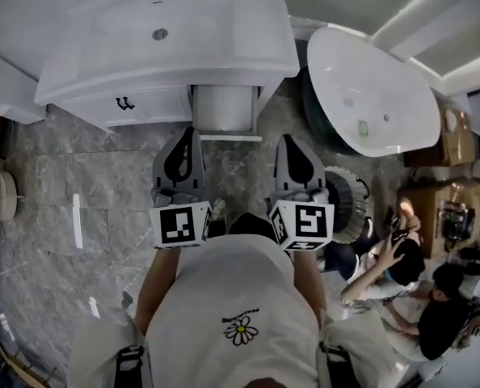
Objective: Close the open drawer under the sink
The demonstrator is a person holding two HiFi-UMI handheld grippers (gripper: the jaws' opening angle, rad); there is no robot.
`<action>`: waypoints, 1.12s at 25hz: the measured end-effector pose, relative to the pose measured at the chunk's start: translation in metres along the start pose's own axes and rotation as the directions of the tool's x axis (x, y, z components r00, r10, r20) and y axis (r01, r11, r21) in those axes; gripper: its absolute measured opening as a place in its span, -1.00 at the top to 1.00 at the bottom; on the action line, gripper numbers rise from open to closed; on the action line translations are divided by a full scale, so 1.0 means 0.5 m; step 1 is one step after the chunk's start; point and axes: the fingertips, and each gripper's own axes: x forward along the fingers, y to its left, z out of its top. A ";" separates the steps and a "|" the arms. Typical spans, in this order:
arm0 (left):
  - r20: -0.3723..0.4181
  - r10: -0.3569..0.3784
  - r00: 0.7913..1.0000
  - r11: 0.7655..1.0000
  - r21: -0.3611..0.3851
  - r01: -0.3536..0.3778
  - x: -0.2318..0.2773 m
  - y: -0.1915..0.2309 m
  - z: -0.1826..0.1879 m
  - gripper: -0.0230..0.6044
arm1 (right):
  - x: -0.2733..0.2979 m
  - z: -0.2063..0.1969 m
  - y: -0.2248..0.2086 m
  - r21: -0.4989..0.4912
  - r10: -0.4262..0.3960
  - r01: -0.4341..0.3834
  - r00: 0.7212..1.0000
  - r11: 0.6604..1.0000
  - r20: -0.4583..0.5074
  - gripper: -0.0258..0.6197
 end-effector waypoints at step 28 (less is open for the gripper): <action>0.040 0.096 0.995 0.995 0.030 -0.097 0.044 -0.028 0.012 0.87 | 0.052 0.038 -0.012 -0.087 0.128 -0.122 0.989 0.989 0.067 0.83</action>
